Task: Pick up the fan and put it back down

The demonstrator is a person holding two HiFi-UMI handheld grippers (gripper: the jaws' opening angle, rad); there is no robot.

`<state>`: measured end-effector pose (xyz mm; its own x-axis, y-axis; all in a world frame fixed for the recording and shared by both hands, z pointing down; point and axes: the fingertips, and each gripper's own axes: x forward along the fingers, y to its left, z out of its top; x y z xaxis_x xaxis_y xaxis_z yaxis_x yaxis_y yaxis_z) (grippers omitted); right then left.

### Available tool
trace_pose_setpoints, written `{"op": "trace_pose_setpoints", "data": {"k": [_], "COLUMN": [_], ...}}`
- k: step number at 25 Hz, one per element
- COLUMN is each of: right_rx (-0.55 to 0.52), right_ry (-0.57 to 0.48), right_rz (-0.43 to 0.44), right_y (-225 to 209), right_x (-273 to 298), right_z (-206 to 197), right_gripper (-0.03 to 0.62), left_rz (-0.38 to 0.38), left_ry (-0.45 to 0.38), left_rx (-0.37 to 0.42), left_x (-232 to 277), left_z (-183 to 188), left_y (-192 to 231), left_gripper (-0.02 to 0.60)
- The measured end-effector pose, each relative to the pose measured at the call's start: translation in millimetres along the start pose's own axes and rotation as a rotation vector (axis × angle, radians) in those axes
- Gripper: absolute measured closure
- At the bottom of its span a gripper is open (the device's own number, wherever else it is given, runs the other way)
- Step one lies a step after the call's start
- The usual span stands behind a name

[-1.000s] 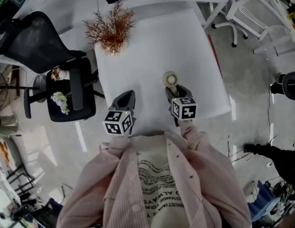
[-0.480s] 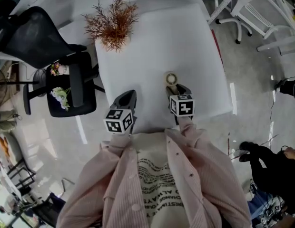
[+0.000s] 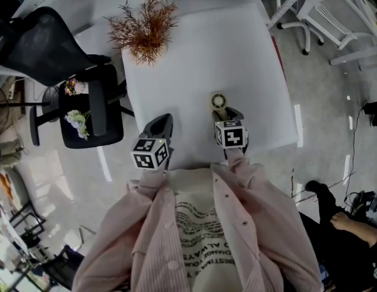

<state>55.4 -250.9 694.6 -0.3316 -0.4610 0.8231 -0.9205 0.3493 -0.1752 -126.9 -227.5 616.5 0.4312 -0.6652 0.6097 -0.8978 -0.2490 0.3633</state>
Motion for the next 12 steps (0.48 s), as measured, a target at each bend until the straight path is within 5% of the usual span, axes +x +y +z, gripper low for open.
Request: {"op": "trace_pose_setpoints", "data": {"k": [12], "right_rx": [-0.061], "right_ry": [0.002], "right_rz": [-0.008], "right_y": [5.6], "right_x": [-0.9], "right_z": [-1.6], "right_gripper": [0.408], "left_rz": [0.013], "left_ry": [-0.016], "left_rx": [0.006], "left_x": [-2.7], "left_z": [4.0], "left_y": [-1.6], "left_gripper": [0.58]}}
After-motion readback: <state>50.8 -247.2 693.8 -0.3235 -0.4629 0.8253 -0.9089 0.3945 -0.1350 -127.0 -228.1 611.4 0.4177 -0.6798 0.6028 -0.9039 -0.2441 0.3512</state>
